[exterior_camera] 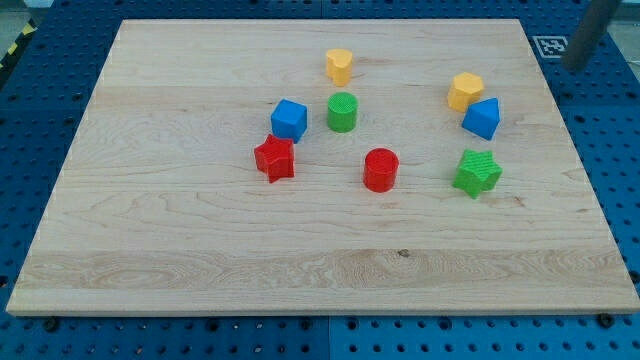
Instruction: Push the yellow hexagon towards the right side of the yellow heart
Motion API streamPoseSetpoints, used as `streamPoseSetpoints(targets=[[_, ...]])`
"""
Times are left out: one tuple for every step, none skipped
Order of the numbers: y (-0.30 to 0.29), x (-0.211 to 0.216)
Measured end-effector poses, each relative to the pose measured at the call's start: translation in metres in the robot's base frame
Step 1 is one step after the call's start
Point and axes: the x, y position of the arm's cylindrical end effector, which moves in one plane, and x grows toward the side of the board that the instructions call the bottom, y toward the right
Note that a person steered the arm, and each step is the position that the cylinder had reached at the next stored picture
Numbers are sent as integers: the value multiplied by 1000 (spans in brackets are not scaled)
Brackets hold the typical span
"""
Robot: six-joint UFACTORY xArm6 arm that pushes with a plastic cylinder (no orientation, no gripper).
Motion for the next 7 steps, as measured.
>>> streamPoseSetpoints(targets=[[0,45],[-11,48],[-87,51],[-109,51],[-118,40],[-166,33],[-215,32]])
